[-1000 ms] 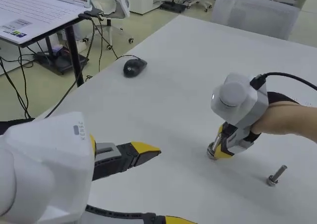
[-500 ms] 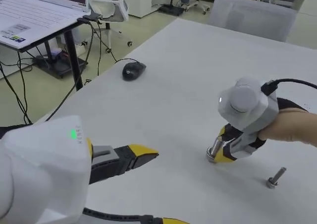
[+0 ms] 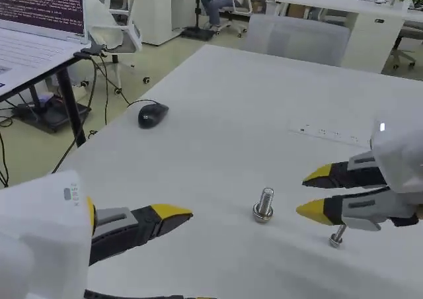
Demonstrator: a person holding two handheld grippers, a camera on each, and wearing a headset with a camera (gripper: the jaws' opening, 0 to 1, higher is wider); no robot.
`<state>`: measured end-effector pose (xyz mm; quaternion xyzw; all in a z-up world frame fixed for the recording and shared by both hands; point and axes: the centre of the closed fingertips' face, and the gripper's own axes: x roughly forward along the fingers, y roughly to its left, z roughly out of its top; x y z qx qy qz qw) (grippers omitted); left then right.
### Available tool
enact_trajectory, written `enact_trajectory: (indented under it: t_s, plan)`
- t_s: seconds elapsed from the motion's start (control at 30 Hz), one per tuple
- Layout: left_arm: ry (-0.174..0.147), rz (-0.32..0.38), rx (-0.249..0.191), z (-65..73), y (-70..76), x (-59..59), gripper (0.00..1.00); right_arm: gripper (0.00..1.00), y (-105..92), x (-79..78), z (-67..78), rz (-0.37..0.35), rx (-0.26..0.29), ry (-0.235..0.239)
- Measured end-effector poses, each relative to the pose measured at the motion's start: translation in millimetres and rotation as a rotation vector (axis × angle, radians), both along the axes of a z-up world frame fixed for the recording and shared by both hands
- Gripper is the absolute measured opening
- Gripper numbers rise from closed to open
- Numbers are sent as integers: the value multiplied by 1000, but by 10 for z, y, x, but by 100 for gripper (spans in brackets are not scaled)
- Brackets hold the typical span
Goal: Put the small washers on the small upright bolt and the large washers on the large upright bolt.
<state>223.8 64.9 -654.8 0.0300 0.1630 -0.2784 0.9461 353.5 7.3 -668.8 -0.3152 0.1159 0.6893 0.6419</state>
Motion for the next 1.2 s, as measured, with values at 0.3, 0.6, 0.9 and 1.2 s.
enact_trajectory:
  t_s: [0.3,0.6,0.9,1.2]
  plan:
    - [-40,-17,-12,181,-72,-108,64,26,-664,-430,228,-113,193,82]
    - [-28,-62,-23,195,-182,-279,64,30,-1105,-838,222,-274,386,178]
    - [-26,-62,-75,204,-240,-342,64,35,-1244,-1127,94,-348,431,238]
    - [-57,-50,-93,357,-236,-343,65,45,-1457,-1059,167,-404,502,204]
